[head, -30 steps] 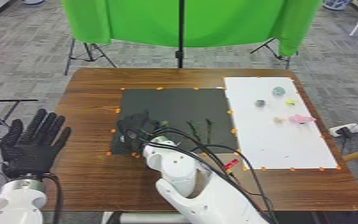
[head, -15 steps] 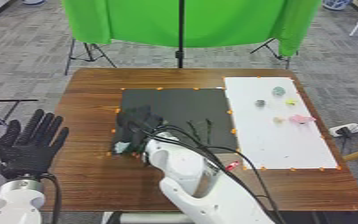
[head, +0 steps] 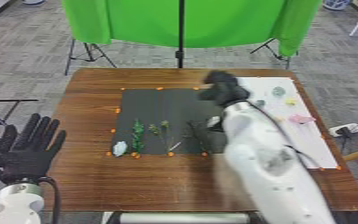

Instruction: Arrange flowers

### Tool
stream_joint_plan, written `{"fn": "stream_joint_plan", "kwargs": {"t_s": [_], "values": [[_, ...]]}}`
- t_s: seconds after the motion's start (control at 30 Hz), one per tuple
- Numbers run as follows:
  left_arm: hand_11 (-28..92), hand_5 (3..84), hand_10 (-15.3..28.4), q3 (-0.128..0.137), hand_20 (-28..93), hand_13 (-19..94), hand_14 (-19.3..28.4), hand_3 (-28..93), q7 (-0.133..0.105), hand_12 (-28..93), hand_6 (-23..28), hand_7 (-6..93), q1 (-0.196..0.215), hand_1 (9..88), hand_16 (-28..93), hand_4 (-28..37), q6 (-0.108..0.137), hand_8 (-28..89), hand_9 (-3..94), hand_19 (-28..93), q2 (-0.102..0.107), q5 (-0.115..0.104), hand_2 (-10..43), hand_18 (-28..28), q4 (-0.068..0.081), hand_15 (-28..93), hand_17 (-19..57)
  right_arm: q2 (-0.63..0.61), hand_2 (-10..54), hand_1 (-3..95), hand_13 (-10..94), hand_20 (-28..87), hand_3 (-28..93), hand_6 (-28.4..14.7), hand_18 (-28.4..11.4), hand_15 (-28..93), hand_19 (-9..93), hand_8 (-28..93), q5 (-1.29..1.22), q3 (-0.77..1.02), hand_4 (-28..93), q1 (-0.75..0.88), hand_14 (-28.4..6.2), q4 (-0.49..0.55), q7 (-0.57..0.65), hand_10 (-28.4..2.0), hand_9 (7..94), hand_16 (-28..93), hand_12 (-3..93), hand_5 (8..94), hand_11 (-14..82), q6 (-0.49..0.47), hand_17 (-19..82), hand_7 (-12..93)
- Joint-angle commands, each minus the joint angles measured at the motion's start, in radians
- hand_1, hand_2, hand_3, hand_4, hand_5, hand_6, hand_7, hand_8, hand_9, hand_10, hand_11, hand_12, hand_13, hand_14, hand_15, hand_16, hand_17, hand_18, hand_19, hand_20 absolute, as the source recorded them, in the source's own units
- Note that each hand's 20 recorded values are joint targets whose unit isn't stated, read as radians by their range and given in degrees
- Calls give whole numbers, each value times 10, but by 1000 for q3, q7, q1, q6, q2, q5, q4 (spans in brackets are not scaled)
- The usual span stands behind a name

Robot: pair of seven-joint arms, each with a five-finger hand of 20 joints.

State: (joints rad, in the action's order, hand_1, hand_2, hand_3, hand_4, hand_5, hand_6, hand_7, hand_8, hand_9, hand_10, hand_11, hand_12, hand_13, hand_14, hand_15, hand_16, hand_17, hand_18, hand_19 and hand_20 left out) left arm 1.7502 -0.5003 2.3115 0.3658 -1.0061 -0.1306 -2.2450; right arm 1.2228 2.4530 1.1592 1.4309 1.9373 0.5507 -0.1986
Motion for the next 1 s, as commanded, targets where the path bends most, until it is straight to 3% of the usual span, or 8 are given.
{"fn": "stream_joint_plan", "kwargs": {"t_s": [0.03, 0.27, 0.47, 0.7, 0.9, 1.0], "values": [[199, 456, 143, 14, 121, 309, 131, 771, -20, 93, 92, 135, 52, 256, -37, -283, -6, -111, 396, 322, -15, -12, 129, 134, -9, 222, -58, -239, -95, 426, 405, 462, 787, -59, -245, 429, 770, -98, 32, 286, -283, 190, -176, -22, 89, -184, 487, 158, 151, 549, 102, -18, 212, 100], [199, 456, 143, 6, 121, 309, 131, 771, -10, 92, 92, 135, 32, 256, -36, -283, -3, -111, 396, 322, -13, -7, 129, 134, -4, 222, -58, -236, -95, 431, 404, 452, 790, -54, -243, 396, 766, -99, 9, 304, -283, 210, -173, -55, 87, -176, 478, 163, 149, 537, 94, -76, 207, 101], [200, 456, 143, 3, 121, 309, 131, 771, -6, 93, 92, 136, 30, 257, -36, -283, 2, -111, 396, 322, -15, -8, 129, 134, -5, 222, -58, -228, -95, 449, 428, 456, 799, -43, -241, 401, 773, -101, 56, 268, -283, 192, -158, -82, 36, -155, 474, 180, 146, 529, 84, -56, 210, 108], [200, 456, 143, -1, 121, 309, 131, 770, 2, 93, 92, 135, 25, 257, -36, -283, 8, -111, 396, 322, -16, -6, 130, 134, 0, 222, -58, -215, -95, 485, 474, 485, 778, -18, -237, 530, 799, -113, 57, 243, -283, 160, -146, -146, 46, -136, 551, 211, 154, 570, 109, -165, 224, 123], [201, 456, 142, 3, 121, 310, 131, 770, 3, 92, 92, 137, 35, 257, -36, -283, 9, -112, 396, 321, -17, -8, 130, 134, -1, 222, -58, -208, -95, 534, 535, 498, 741, -5, -231, 573, 817, -117, 80, 222, -283, 176, -134, -194, 50, -133, 649, 223, 164, 653, 150, -82, 253, 140], [201, 456, 143, 3, 122, 310, 131, 771, 0, 92, 92, 136, 38, 256, -36, -283, 4, -112, 396, 321, -16, -9, 130, 134, -3, 223, -58, -209, -95, 596, 585, 500, 636, -5, -226, 537, 815, -20, 82, 208, -283, 189, -119, -199, 60, -128, 731, 340, 230, 731, 145, 33, 265, 170]]}}
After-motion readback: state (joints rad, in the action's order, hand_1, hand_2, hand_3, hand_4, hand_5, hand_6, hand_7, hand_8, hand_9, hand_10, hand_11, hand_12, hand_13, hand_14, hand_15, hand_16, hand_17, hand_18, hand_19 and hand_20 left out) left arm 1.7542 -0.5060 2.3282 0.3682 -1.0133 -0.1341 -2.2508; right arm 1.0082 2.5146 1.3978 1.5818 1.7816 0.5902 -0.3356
